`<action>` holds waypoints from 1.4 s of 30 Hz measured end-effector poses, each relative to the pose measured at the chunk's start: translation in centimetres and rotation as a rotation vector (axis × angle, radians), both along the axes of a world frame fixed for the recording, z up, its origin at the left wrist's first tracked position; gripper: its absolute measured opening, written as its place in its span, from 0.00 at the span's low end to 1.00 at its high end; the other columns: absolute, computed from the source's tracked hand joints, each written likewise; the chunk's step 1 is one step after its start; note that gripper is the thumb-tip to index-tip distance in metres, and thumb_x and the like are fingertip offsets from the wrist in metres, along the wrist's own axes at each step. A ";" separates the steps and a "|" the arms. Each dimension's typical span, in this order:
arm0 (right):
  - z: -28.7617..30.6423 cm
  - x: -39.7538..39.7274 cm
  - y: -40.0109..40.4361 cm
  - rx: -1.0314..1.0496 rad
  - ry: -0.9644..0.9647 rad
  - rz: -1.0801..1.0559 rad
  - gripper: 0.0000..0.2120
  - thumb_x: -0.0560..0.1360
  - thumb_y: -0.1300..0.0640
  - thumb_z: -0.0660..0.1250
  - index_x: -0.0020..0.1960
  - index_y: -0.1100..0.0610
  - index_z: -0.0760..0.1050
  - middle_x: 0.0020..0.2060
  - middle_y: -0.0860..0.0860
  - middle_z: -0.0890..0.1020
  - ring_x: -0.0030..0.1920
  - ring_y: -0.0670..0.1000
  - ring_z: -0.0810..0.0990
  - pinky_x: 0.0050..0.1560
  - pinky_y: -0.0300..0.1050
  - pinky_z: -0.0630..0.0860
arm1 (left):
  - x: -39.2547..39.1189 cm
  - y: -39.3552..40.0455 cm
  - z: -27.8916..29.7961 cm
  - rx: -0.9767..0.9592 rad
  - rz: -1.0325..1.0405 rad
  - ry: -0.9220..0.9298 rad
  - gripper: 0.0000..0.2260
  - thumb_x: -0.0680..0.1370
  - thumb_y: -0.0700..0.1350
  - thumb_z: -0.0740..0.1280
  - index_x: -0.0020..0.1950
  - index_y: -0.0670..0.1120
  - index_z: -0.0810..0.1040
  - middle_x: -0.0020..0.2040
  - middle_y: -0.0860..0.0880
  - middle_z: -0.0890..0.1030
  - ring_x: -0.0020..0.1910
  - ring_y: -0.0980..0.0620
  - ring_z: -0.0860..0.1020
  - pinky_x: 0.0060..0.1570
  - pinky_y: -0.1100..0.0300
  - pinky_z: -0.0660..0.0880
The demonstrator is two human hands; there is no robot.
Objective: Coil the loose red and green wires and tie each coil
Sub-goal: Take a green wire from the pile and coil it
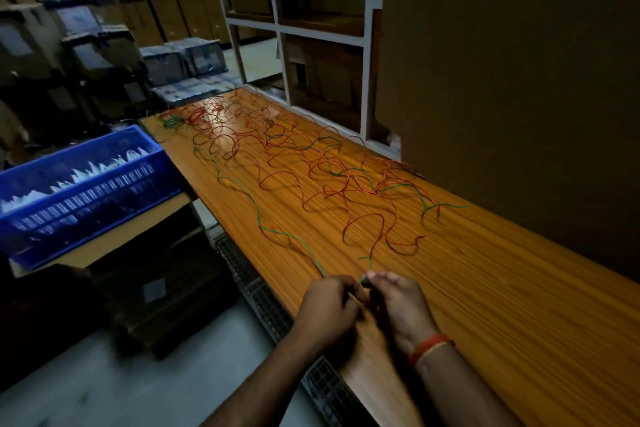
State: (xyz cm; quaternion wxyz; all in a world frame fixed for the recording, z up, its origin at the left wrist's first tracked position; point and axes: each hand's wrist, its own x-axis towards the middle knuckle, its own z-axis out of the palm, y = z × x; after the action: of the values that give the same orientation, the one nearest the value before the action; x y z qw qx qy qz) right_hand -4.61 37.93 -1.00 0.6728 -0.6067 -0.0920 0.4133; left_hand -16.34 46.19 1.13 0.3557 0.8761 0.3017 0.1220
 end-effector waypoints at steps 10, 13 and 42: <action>-0.3 0.4 -11.3 0.065 0.202 -0.337 0.12 0.83 0.59 0.58 0.41 0.57 0.68 0.22 0.49 0.68 0.20 0.46 0.67 0.20 0.32 0.59 | -1.0 -0.1 -1.9 0.227 -0.077 0.161 0.06 0.69 0.44 0.57 0.44 0.51 0.69 0.46 0.50 0.78 0.49 0.46 0.76 0.49 0.49 0.74; 0.2 2.0 -14.7 0.063 0.184 -0.372 0.14 0.84 0.58 0.56 0.39 0.57 0.66 0.19 0.46 0.61 0.17 0.43 0.59 0.20 0.30 0.57 | -1.5 0.9 -2.0 0.267 0.015 0.161 0.06 0.70 0.45 0.59 0.46 0.51 0.71 0.46 0.48 0.79 0.48 0.44 0.77 0.47 0.49 0.75; 1.6 3.8 -17.8 -0.017 -0.586 -0.178 0.06 0.81 0.64 0.66 0.49 0.58 0.81 0.36 0.52 0.80 0.33 0.38 0.75 0.40 0.36 0.72 | 1.1 -12.1 0.1 -0.204 -0.193 0.046 0.10 0.79 0.36 0.63 0.49 0.48 0.83 0.41 0.47 0.86 0.38 0.57 0.83 0.38 0.69 0.74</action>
State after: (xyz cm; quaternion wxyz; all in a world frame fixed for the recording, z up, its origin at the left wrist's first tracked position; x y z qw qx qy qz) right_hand -0.82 20.12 0.60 0.6459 -0.7114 -0.2254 0.1609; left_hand -15.28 34.13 1.19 0.4462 0.8628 0.2349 0.0359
